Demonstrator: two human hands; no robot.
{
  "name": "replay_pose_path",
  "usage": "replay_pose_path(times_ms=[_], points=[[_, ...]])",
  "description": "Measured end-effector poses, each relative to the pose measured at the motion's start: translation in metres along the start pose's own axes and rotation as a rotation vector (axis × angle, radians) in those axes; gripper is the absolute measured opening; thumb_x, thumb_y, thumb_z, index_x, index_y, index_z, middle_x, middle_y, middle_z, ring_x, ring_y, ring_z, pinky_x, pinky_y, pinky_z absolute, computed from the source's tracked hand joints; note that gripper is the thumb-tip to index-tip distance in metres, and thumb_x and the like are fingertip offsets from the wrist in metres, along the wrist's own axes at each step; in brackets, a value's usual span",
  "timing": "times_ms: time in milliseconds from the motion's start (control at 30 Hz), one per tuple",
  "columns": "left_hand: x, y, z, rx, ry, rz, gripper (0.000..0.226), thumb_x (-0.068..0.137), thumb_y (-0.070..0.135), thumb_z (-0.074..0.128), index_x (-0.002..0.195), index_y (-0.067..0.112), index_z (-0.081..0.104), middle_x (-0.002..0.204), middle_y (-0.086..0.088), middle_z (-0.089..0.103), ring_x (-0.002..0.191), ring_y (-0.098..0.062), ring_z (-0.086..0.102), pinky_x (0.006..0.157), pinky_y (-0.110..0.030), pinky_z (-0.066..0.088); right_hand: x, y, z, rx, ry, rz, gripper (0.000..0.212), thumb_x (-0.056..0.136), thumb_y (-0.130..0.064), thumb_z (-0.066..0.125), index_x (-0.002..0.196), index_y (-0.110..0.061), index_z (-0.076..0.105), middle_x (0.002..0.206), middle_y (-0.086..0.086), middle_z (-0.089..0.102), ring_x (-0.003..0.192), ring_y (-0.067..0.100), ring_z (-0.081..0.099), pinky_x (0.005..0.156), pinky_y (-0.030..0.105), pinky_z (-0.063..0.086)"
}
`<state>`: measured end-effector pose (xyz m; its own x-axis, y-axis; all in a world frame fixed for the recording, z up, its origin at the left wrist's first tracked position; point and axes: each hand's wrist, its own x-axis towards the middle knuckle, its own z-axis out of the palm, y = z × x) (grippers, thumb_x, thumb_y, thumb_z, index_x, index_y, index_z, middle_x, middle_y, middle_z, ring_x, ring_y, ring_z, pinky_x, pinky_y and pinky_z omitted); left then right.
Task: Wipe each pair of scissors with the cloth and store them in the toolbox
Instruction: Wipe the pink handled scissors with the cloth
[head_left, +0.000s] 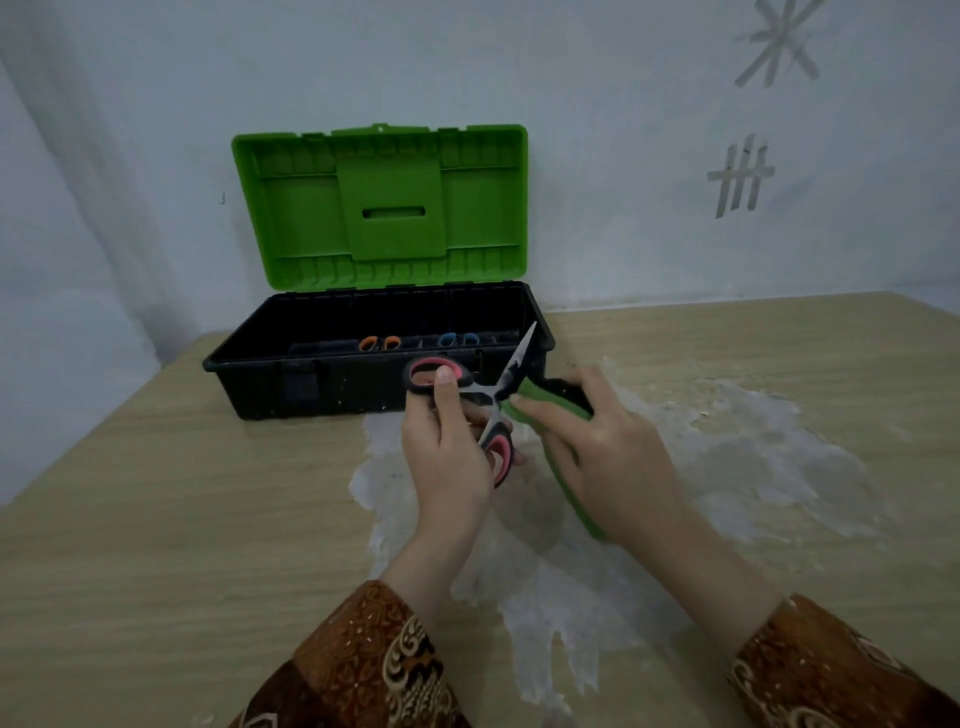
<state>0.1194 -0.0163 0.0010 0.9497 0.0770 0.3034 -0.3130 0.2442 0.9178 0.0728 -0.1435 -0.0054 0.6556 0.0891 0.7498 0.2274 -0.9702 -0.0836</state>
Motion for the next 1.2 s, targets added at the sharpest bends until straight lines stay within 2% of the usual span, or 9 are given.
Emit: replay_pose_path(times_ms=[100,233,400,500,633,767,933,1033,1200], points=[[0.002,-0.002,0.0,0.009,-0.017,-0.012,0.034,0.102,0.041,0.039,0.094,0.012,0.054,0.079,-0.037,0.056,0.057,-0.051,0.056,0.043,-0.05,0.049,0.006,0.003,-0.002,-0.005,0.045,0.1,0.032,0.085,-0.006,0.064,0.113,-0.02,0.068,0.102,0.016,0.056,0.055,0.029,0.055,0.041,0.038,0.051],[0.003,-0.005,0.0,0.001,-0.022,-0.008,0.035,0.102,0.041,0.039,0.094,0.011,0.055,0.079,-0.036,0.057,0.059,-0.055,0.056,0.043,-0.037,0.048,0.0,-0.001,0.0,-0.017,-0.005,-0.011,0.035,0.085,-0.005,0.065,0.115,-0.021,0.067,0.106,0.015,0.056,0.06,0.028,0.057,0.044,0.037,0.052],[0.001,-0.005,0.001,0.026,-0.021,0.038,0.03,0.102,0.039,0.037,0.09,0.017,0.054,0.076,-0.034,0.059,0.059,-0.053,0.056,0.047,-0.043,0.047,0.006,0.0,0.0,-0.037,0.014,0.091,0.032,0.084,-0.003,0.065,0.112,-0.018,0.069,0.102,0.016,0.057,0.052,0.027,0.054,0.041,0.035,0.05],[0.003,-0.005,0.0,0.025,-0.011,0.054,0.033,0.102,0.042,0.037,0.09,0.016,0.054,0.075,-0.03,0.061,0.059,-0.05,0.059,0.047,-0.041,0.049,0.002,-0.003,0.003,-0.034,0.006,-0.019,0.036,0.082,-0.001,0.067,0.114,-0.018,0.068,0.103,0.016,0.057,0.054,0.027,0.055,0.04,0.035,0.05],[0.005,0.0,-0.002,-0.006,-0.019,0.056,0.027,0.103,0.037,0.036,0.094,0.019,0.053,0.077,-0.036,0.056,0.056,-0.045,0.057,0.043,-0.033,0.047,0.005,0.004,0.004,-0.035,0.037,0.095,0.031,0.086,-0.006,0.065,0.115,-0.019,0.067,0.099,0.018,0.058,0.045,0.027,0.049,0.037,0.035,0.047],[0.005,0.003,-0.003,-0.014,-0.033,0.091,0.027,0.103,0.036,0.036,0.094,0.019,0.054,0.074,-0.035,0.056,0.057,-0.049,0.056,0.051,-0.045,0.049,0.003,0.018,0.002,-0.08,0.03,0.199,0.028,0.088,-0.006,0.064,0.113,-0.017,0.067,0.092,0.015,0.056,0.04,0.024,0.043,0.034,0.032,0.044],[0.005,0.003,-0.005,-0.006,-0.061,0.101,0.028,0.103,0.036,0.035,0.091,0.02,0.054,0.077,-0.034,0.058,0.057,-0.045,0.059,0.04,-0.028,0.044,0.002,0.04,-0.012,-0.109,0.061,0.374,0.02,0.093,-0.016,0.057,0.109,-0.014,0.07,0.091,0.013,0.053,0.045,0.024,0.044,0.041,0.025,0.036],[0.007,-0.001,-0.007,-0.001,-0.039,0.079,0.031,0.103,0.038,0.034,0.087,0.019,0.052,0.08,-0.036,0.059,0.059,-0.048,0.059,0.037,-0.021,0.04,0.006,0.039,-0.021,-0.05,0.148,0.331,0.025,0.091,-0.014,0.061,0.115,-0.016,0.068,0.102,0.014,0.057,0.053,0.024,0.052,0.045,0.031,0.049],[0.006,-0.003,-0.004,0.049,-0.035,0.124,0.037,0.097,0.055,0.039,0.086,0.026,0.059,0.077,-0.027,0.064,0.064,-0.051,0.06,0.058,-0.06,0.051,0.005,0.001,-0.005,0.011,0.088,0.018,0.032,0.088,-0.015,0.062,0.119,-0.021,0.067,0.109,0.015,0.059,0.061,0.024,0.059,0.048,0.03,0.054]])
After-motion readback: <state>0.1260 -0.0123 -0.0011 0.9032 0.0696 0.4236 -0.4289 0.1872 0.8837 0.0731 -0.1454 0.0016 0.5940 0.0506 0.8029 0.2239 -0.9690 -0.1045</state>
